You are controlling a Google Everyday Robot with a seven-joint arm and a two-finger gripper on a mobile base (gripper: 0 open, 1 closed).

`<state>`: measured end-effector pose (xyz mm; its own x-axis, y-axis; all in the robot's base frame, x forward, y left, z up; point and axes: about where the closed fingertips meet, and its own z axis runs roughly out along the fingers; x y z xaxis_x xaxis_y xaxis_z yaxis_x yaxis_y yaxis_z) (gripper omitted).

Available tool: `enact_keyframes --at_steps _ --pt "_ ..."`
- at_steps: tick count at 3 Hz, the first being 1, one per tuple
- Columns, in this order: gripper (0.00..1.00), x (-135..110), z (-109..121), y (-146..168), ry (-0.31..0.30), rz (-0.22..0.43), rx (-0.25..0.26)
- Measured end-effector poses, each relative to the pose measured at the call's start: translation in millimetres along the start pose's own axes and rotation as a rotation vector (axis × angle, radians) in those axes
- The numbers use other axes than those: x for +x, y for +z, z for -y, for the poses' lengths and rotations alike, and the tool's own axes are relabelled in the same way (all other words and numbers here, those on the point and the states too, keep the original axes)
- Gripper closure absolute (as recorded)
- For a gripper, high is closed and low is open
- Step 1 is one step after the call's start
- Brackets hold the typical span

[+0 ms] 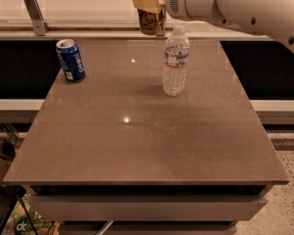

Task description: Move orange can near pepsi can

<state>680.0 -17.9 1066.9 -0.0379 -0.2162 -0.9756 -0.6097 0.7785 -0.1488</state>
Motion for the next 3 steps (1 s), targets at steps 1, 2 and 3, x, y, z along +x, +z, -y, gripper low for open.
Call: enact_keyframes --at_steps 1,2,3 --pt "1.0 11.5 -24.4 11.5 0.027 0.009 -0.04" --pt "1.0 26.6 -44.7 19.5 0.062 0.011 -0.071" --pt "1.0 41.5 -66.7 24.7 0.091 0.013 -0.095"
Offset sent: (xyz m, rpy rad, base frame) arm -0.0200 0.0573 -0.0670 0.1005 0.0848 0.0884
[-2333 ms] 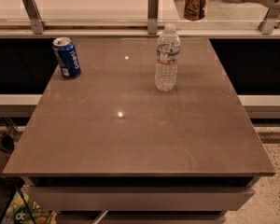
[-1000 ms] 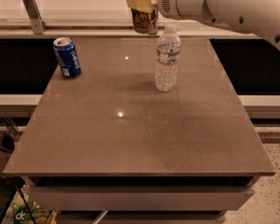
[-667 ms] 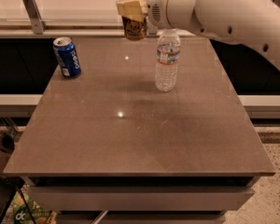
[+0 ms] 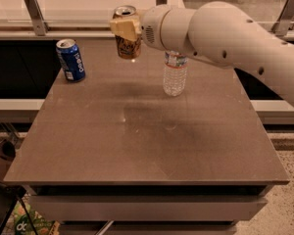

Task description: Move orange can near pepsi can

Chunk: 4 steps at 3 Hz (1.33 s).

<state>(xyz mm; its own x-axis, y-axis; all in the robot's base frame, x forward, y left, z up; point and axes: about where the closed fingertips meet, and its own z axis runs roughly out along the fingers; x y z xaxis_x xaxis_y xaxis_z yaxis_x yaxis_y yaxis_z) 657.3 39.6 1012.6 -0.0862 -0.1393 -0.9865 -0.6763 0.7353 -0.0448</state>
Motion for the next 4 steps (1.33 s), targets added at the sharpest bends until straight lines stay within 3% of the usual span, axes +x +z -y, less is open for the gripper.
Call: enact_keyframes --at_steps 2,4 --pt "1.0 40.6 -29.4 17.6 0.05 -0.01 -0.022" --pt "1.0 76.8 -48.2 32.3 0.035 -0.069 -0.025"
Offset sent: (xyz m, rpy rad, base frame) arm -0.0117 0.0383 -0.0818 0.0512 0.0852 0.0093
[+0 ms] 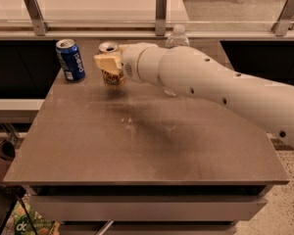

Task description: Move orange can near pepsi can

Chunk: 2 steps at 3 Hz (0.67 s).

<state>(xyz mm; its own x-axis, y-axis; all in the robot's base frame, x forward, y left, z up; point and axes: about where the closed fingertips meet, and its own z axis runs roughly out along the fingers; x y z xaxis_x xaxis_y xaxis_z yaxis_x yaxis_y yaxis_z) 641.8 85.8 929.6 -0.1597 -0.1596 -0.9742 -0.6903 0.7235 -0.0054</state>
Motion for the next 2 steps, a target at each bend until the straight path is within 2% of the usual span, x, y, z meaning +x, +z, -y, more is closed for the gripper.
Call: enact_keyframes --at_steps 2 --pt "1.0 20.4 -8.1 30.5 -0.016 -0.003 -0.052"
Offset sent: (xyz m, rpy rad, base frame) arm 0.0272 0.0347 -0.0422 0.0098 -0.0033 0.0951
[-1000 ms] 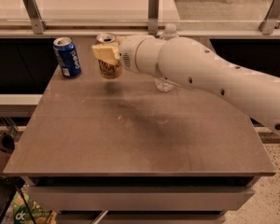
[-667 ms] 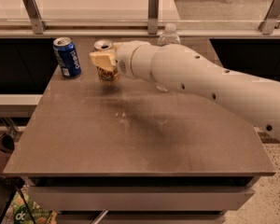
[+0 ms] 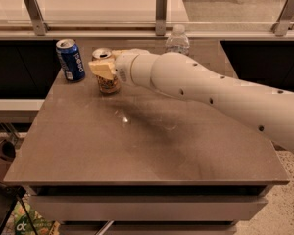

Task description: Move orange can near pepsi can

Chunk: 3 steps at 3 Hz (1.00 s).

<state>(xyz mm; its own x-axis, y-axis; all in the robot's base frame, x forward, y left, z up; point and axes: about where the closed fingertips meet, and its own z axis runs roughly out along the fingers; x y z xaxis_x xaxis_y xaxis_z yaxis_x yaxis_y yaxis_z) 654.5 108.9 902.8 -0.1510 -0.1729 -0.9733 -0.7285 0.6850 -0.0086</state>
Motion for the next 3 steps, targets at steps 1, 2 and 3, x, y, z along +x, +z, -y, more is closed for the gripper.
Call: enact_keyframes --at_steps 1,2,3 --pt "1.0 4.4 3.1 13.6 0.002 0.019 -0.02" --pt "0.82 4.5 1.4 14.4 0.003 0.018 -0.022" --pt "0.6 3.8 -0.2 15.2 0.002 0.018 -0.025"
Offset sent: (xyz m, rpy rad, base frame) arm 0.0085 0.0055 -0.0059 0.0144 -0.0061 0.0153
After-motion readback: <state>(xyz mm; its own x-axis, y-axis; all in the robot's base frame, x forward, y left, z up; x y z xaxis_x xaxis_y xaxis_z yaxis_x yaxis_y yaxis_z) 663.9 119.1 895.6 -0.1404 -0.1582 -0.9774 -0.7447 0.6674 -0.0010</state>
